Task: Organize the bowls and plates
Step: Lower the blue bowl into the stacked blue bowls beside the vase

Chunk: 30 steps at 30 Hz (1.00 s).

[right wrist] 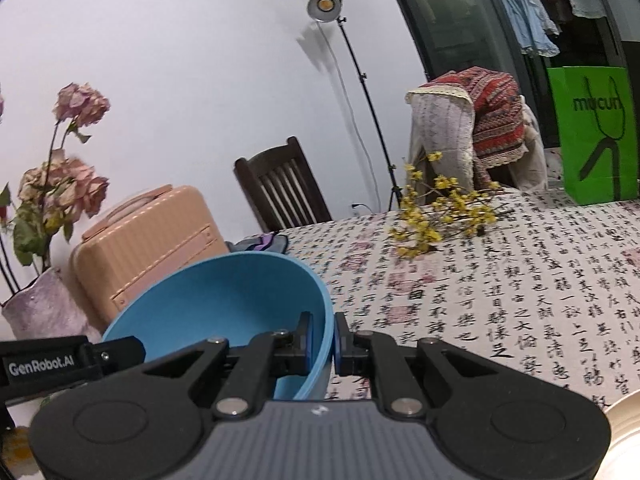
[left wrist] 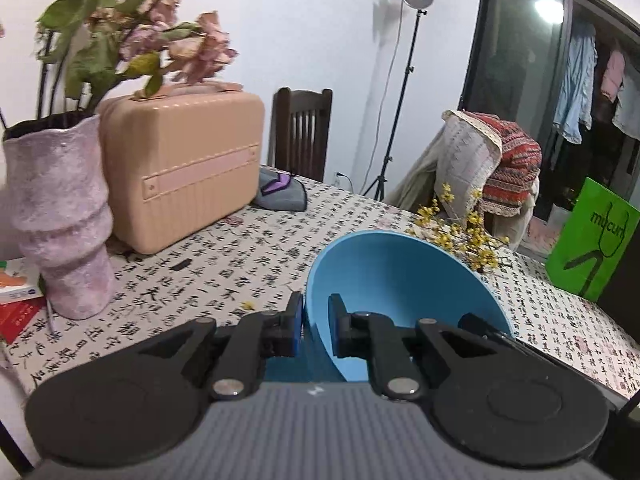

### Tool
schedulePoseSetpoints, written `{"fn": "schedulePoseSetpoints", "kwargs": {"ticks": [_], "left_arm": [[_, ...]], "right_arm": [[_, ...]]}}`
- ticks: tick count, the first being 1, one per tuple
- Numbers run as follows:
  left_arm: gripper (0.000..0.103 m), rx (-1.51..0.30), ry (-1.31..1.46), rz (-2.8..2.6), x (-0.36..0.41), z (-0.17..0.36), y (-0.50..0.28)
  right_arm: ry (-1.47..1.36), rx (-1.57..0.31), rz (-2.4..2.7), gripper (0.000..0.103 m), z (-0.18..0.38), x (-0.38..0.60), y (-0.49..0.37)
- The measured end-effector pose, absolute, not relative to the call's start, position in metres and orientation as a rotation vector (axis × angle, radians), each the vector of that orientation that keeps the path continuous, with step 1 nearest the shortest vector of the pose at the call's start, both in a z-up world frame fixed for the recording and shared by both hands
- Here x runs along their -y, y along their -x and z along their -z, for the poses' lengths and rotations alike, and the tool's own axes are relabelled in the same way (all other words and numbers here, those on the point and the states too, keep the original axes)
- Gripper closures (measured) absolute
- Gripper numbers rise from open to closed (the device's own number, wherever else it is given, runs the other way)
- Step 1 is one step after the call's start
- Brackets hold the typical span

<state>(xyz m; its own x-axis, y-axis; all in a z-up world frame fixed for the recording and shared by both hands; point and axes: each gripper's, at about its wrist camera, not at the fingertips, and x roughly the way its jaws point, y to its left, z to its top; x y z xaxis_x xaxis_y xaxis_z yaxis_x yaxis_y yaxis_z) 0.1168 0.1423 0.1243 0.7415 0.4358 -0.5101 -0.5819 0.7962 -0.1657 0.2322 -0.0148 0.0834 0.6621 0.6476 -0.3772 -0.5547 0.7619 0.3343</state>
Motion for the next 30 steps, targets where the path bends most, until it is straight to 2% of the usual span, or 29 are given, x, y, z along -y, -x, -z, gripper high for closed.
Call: {"fn": "schedulePoseSetpoints", "kwargs": {"ticks": [30], "left_arm": [[0.09, -0.503, 0.358, -0.65, -0.19, -0.09, -0.067]], "right_arm": [[-0.028, -0.51, -0.759, 0.093, -0.065, -0.056, -0.188]]}}
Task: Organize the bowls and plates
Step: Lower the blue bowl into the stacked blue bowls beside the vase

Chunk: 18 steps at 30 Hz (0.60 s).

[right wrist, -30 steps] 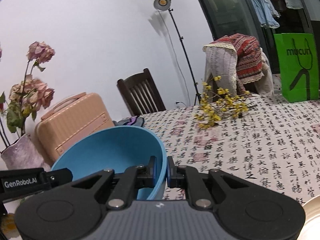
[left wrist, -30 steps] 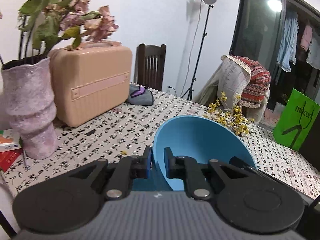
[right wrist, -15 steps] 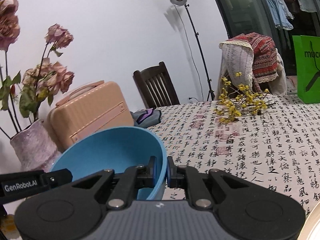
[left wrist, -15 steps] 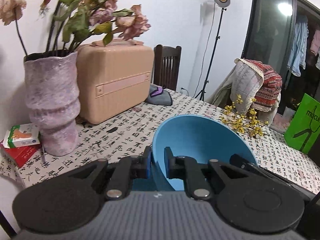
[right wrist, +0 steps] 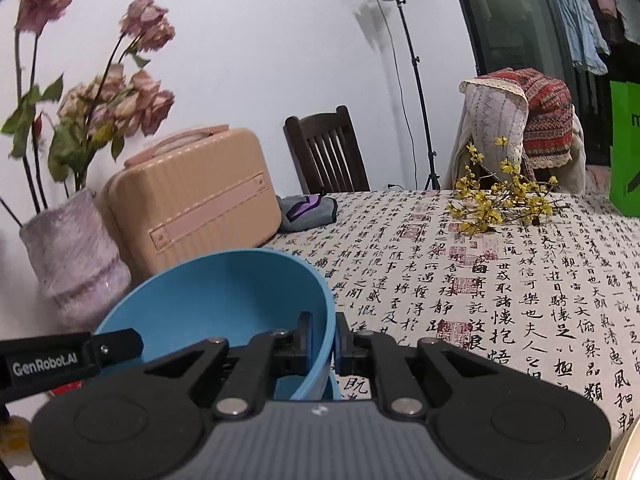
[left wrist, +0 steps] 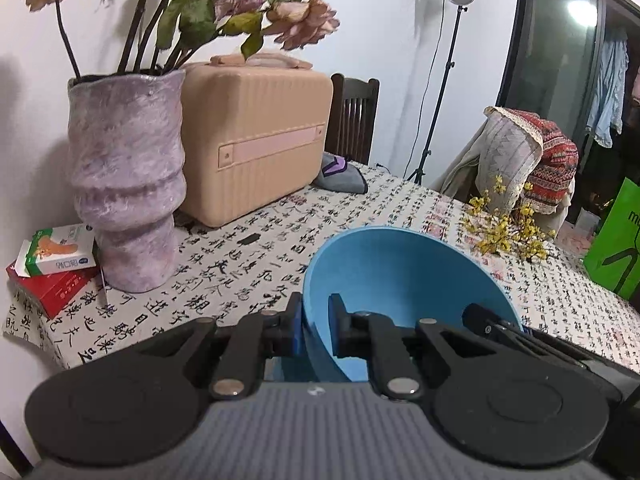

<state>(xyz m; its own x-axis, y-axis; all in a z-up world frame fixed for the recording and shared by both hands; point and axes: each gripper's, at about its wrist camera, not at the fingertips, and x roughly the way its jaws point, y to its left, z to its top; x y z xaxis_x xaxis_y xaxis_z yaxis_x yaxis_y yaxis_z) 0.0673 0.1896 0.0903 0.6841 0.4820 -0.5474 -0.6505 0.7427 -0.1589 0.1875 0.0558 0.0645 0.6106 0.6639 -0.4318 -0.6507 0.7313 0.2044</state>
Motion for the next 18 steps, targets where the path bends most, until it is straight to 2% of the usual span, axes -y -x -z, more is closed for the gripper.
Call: {"fn": "schedulePoseSetpoints", "kwargs": {"ticks": [18], "left_arm": [[0.09, -0.523, 0.359, -0.629, -0.198, -0.072, -0.062]], "right_arm": [[0.149, -0.415, -0.72, 0.092, -0.046, -0.074, -0.168]]}}
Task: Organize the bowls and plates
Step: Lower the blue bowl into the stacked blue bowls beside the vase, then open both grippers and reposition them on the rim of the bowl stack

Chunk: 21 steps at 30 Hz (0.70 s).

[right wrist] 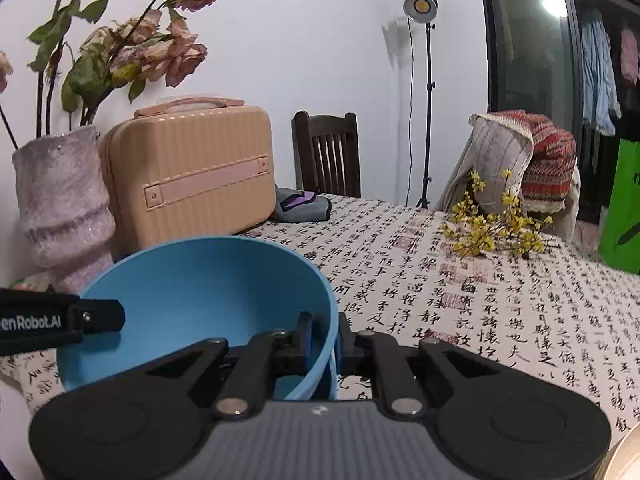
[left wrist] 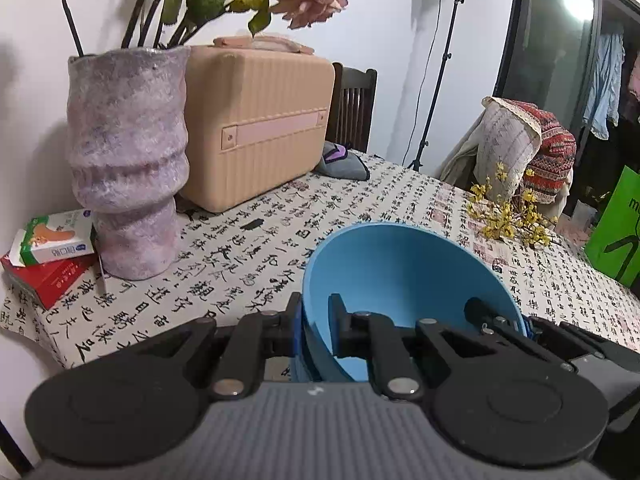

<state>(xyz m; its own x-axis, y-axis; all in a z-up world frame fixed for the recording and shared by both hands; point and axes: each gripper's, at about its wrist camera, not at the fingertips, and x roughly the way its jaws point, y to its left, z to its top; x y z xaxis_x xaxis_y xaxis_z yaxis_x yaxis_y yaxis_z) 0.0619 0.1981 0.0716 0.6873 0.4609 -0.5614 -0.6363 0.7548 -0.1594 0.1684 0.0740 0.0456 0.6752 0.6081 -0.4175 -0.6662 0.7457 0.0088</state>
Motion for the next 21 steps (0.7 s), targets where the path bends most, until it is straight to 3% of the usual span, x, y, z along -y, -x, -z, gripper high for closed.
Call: {"fn": "schedulePoseSetpoints", "kwargs": {"ticks": [21], "left_arm": [[0.086, -0.531, 0.383, -0.601, -0.203, -0.065, -0.059]], "right_arm": [[0.162, -0.423, -0.758, 0.087, -0.031, -0.072, -0.174]]}}
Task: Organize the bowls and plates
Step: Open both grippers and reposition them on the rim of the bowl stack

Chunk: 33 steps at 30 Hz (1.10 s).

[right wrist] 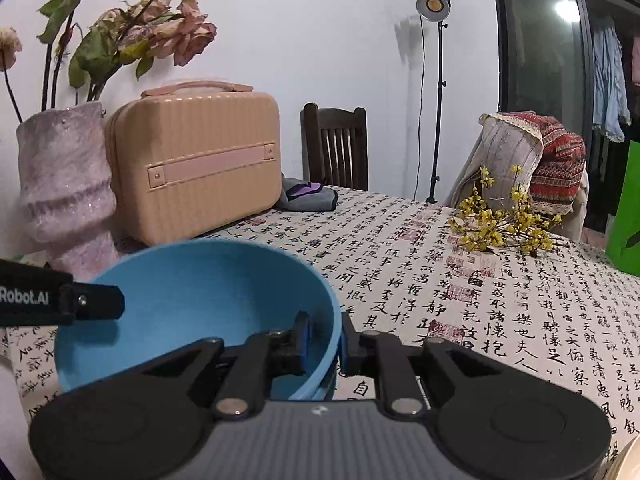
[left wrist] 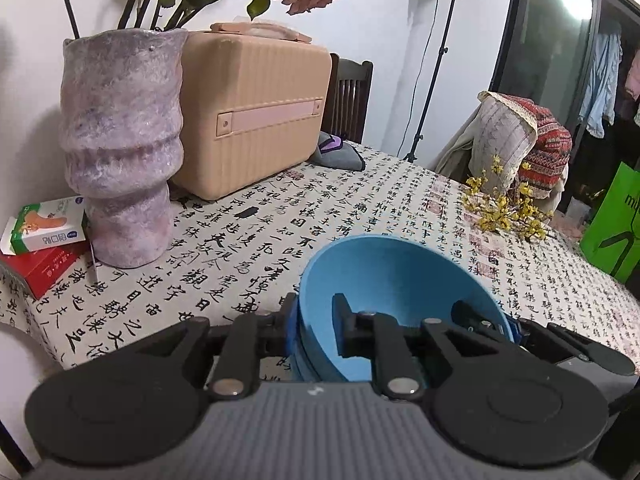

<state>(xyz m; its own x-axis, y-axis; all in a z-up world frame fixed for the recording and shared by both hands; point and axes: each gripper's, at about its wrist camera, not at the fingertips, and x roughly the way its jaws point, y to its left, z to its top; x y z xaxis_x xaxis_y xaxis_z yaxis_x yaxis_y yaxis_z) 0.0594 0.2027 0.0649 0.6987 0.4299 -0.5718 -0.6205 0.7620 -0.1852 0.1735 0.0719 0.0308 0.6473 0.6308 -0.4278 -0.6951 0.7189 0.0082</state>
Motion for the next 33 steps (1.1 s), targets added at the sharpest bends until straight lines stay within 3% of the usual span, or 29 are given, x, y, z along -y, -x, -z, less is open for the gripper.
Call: {"fn": "schedulePoseSetpoints", "kwargs": {"ticks": [4, 6, 8, 9, 11, 14, 18, 33], "left_arm": [[0.077, -0.505, 0.386, -0.579, -0.202, -0.068, -0.054], [0.062, -0.479, 0.382, -0.568, -0.201, -0.071, -0.049], [0.055, -0.447, 0.375, -0.556, -0.2, -0.075, -0.042], [0.048, -0.437, 0.376, -0.548, -0.199, -0.077, -0.039], [0.038, -0.411, 0.393, -0.534, -0.2, -0.079, -0.03], [0.02, -0.377, 0.403, -0.514, -0.201, -0.081, -0.015], [0.0, -0.318, 0.409, -0.496, -0.201, -0.082, 0.007], [0.0, -0.294, 0.48, -0.393, -0.216, -0.063, 0.013]], "right_arm": [[0.127, -0.416, -0.779, 0.083, -0.035, -0.066, -0.174], [0.09, -0.416, -0.797, 0.068, -0.038, -0.058, -0.174], [0.045, -0.404, -0.819, 0.045, -0.043, -0.048, -0.174], [0.022, -0.391, -0.826, 0.041, -0.046, -0.041, -0.173], [0.001, -0.361, -0.833, 0.019, -0.051, -0.029, -0.17], [-0.011, -0.319, -0.857, 0.002, -0.058, -0.008, -0.163], [-0.002, -0.296, -0.866, 0.0, -0.06, 0.014, -0.154], [-0.078, -0.379, -0.895, 0.0, -0.053, 0.034, -0.163]]}}
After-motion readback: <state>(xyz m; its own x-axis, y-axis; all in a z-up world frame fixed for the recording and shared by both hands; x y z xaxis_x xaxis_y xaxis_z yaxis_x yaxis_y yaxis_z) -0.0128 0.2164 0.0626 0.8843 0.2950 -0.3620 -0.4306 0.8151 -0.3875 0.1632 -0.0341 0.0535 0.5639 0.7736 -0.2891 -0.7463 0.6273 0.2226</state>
